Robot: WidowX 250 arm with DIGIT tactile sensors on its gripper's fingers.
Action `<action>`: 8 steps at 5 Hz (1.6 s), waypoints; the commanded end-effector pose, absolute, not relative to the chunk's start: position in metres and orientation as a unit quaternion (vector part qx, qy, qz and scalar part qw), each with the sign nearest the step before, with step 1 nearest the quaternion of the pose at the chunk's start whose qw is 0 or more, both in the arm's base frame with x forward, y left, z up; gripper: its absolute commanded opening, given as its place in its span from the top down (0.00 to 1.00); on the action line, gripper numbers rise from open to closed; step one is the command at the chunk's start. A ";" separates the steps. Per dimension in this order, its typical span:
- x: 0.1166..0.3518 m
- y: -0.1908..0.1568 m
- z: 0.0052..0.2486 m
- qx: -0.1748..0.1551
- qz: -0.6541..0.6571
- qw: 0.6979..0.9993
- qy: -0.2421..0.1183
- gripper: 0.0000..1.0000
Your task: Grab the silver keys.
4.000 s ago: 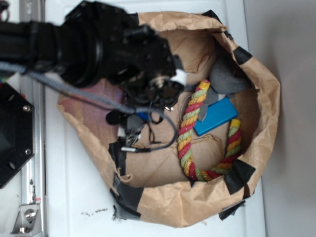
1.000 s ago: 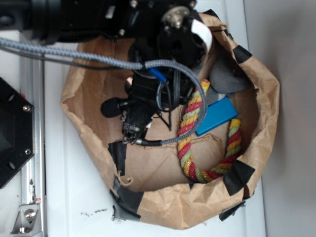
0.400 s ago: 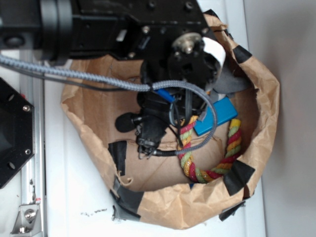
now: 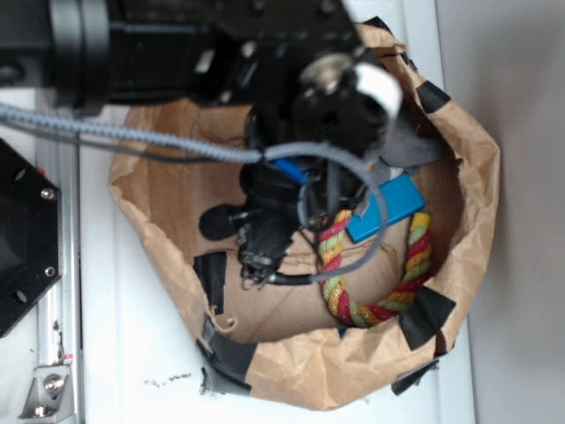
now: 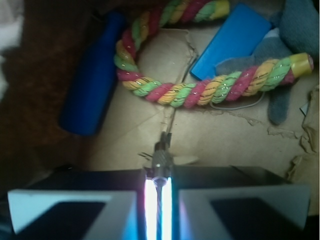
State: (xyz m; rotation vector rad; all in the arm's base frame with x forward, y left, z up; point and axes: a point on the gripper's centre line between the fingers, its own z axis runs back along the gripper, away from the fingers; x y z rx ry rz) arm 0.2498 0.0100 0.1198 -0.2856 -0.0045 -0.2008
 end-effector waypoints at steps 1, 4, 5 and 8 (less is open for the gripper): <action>0.252 0.011 0.188 -0.119 -0.059 0.987 -0.094 1.00; 0.256 0.008 0.185 -0.038 0.007 0.988 -0.152 1.00; 0.256 0.007 0.183 -0.027 0.005 0.990 -0.141 1.00; 0.259 0.005 0.180 -0.007 0.020 0.993 -0.112 1.00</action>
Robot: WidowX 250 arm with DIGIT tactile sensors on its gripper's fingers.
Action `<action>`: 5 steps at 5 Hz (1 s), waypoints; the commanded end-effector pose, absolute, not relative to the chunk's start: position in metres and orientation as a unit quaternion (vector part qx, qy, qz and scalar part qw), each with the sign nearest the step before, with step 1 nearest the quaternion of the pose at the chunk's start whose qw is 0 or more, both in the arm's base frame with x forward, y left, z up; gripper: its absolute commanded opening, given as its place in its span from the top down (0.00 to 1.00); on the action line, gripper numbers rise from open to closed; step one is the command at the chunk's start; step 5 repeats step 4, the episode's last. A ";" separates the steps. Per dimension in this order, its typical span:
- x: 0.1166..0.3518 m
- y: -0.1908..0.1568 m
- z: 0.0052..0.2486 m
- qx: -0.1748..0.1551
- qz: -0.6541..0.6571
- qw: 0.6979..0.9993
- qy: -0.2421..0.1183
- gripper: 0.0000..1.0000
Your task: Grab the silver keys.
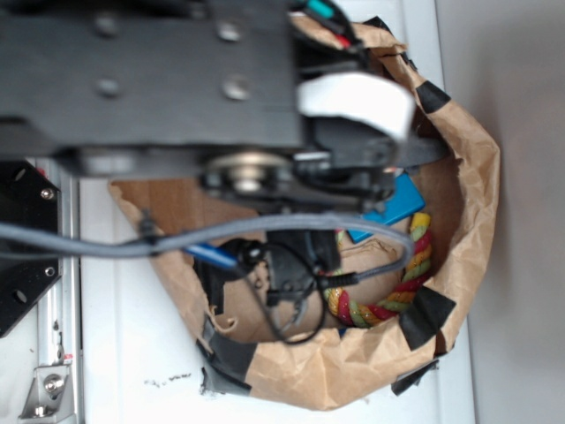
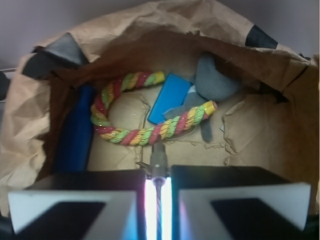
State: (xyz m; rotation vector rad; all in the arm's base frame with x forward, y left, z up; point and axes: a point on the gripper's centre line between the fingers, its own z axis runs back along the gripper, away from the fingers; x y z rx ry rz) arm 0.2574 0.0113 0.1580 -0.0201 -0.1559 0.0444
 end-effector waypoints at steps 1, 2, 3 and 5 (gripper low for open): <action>0.258 0.005 0.180 -0.007 0.020 0.993 -0.114 1.00; 0.259 0.004 0.179 -0.006 0.024 0.993 -0.111 1.00; 0.261 0.003 0.178 -0.011 0.019 0.993 -0.114 1.00; 0.263 0.004 0.178 -0.017 0.022 0.993 -0.114 1.00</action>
